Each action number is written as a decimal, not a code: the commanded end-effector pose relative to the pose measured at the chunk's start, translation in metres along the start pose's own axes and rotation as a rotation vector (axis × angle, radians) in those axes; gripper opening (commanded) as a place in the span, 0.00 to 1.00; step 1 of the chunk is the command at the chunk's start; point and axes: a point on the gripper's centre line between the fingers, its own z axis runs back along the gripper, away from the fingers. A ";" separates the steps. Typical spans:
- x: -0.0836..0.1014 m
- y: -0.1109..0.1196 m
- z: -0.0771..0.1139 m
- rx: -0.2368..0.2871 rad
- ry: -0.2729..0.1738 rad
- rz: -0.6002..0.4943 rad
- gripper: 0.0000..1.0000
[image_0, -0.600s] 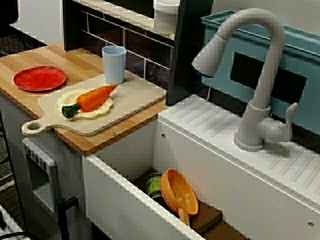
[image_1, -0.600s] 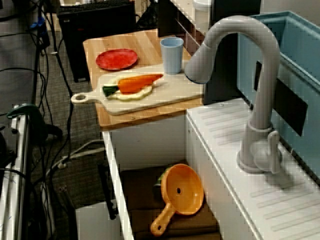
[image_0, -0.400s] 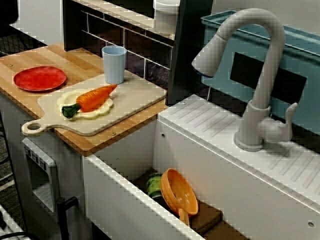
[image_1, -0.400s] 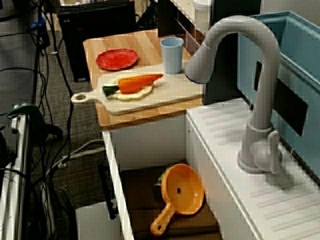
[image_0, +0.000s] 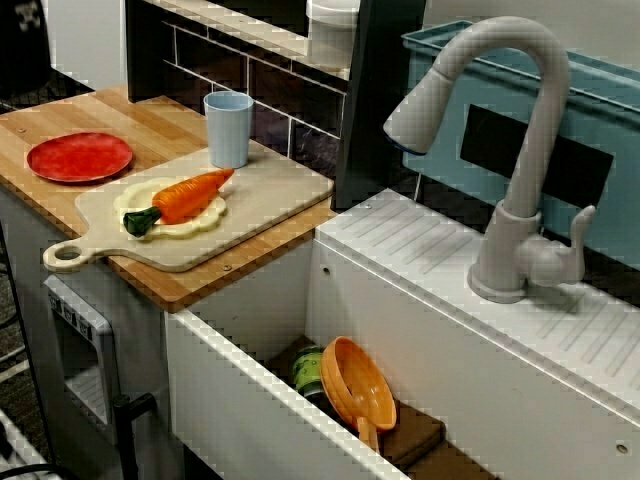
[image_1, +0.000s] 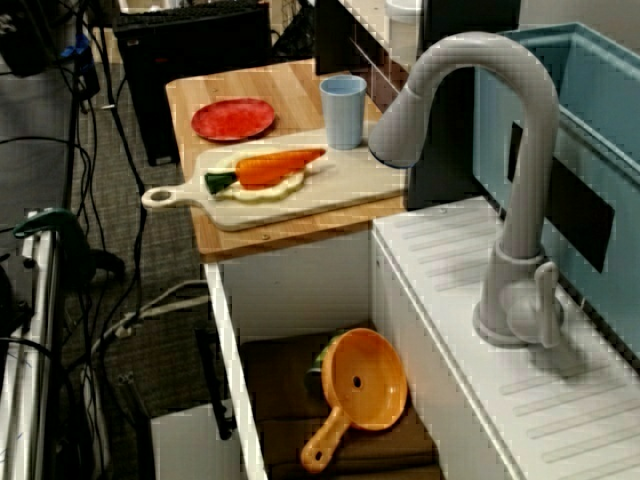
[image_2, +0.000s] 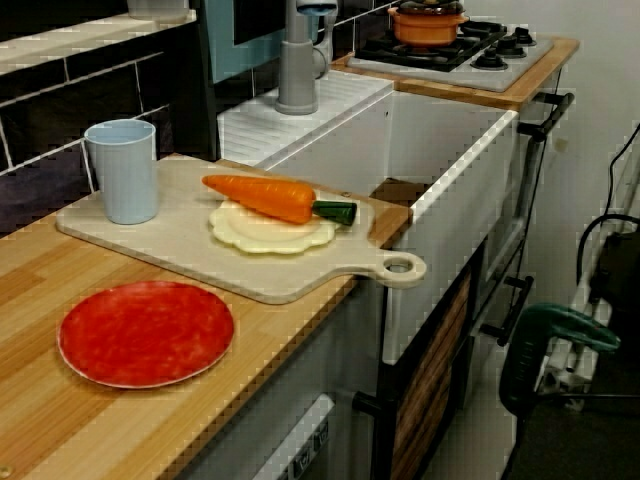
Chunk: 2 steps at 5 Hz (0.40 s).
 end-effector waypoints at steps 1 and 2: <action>0.058 0.058 -0.036 0.043 -0.045 0.115 1.00; 0.093 0.065 -0.059 0.055 -0.023 -0.045 1.00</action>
